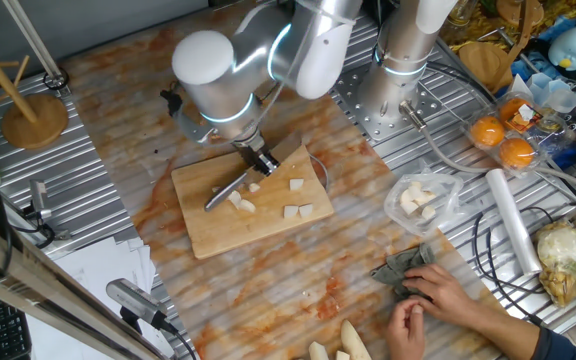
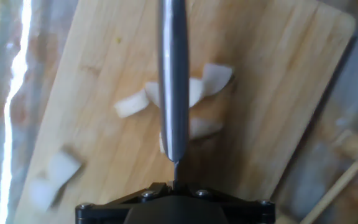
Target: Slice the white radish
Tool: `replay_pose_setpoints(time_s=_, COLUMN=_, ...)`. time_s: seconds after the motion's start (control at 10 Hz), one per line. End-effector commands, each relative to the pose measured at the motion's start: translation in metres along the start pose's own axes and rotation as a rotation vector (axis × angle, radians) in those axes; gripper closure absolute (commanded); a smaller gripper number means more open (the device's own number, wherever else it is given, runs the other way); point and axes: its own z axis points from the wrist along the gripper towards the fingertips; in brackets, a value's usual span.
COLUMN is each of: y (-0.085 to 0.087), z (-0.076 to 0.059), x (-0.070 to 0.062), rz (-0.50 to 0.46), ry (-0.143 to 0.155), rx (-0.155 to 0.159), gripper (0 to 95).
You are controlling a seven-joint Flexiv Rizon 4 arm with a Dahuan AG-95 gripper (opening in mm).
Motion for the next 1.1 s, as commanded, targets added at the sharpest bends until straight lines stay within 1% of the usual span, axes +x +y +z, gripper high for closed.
replay_pose_setpoints(time_s=0.1, y=-0.004, z=-0.009, x=-0.005, rz=0.008, ry=-0.004, rx=-0.002, gripper=95.0)
replay_pose_setpoints(time_s=0.3, y=-0.015, z=-0.019, x=-0.016, rz=0.009, ry=-0.003, rx=0.000, gripper=95.0)
replay_pose_setpoints(time_s=0.4, y=-0.018, z=-0.022, x=-0.020, rz=0.009, ry=0.000, rx=-0.001, gripper=95.0)
replay_pose_setpoints(time_s=0.5, y=-0.022, z=-0.022, x=-0.025, rz=0.011, ry=-0.004, rx=0.001, gripper=95.0)
replay_pose_setpoints(time_s=0.8, y=-0.027, z=-0.018, x=-0.032, rz=0.013, ry=-0.015, rx=0.002, gripper=95.0)
replay_pose_setpoints(time_s=1.1, y=-0.029, z=-0.012, x=-0.033, rz=0.007, ry=-0.022, rx=0.009, gripper=95.0)
